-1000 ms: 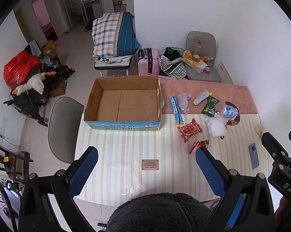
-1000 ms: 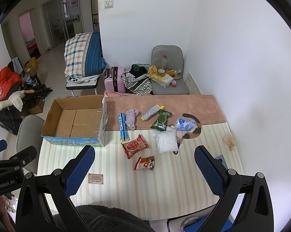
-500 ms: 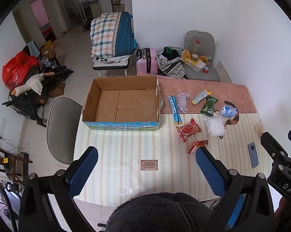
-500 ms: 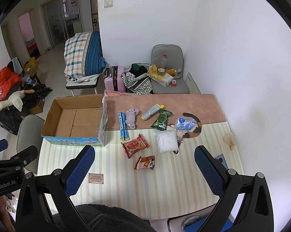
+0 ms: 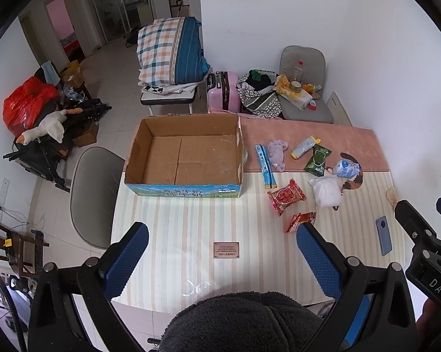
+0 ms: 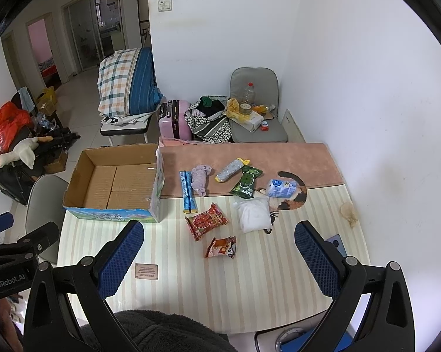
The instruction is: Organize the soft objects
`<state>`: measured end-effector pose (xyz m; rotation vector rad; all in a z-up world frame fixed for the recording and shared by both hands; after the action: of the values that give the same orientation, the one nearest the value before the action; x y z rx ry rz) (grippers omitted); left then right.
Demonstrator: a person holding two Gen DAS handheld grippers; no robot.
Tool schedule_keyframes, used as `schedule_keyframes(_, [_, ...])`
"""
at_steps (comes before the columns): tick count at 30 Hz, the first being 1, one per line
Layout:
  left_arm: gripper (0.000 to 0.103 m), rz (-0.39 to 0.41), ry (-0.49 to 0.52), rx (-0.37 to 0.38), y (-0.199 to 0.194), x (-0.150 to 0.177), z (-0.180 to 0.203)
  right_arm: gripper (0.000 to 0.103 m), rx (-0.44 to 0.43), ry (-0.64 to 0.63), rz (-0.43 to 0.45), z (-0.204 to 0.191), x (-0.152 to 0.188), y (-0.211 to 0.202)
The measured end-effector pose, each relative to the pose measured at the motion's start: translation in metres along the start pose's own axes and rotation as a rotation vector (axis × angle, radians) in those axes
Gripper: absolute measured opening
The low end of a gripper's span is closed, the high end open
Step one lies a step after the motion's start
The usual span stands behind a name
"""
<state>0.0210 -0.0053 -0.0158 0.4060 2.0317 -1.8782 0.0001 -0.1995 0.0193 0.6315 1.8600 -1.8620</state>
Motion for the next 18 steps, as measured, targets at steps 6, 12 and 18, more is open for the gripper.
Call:
schedule_keyframes(6, [0.102,0.02,-0.011,-0.007,0.006,-0.005,-0.002,0.103,-0.006,0.018,0.0,-0.002,0.003,0.008])
schedule_keyframes(12, [0.102,0.01,-0.011,-0.005,0.032,-0.013,0.001,0.103,-0.032,0.122,-0.02,0.021,-0.001,0.034])
schedule_keyframes(18, [0.102,-0.014,0.09,-0.068,0.1,-0.035,0.027,0.103,-0.063,0.326,-0.173,0.076,0.011,0.123])
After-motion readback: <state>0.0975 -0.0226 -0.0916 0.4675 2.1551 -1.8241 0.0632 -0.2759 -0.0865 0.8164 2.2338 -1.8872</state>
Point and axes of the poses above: each gripper's, at about its wrist camera, not at the fingertips, and y roughly the way its jaws point, z to its right, x to its underside, the point moved 5 cm from there along y, roughly the way its jaws point, and after that the axes turned 5 degrees about -x, right-handed, at the moved point
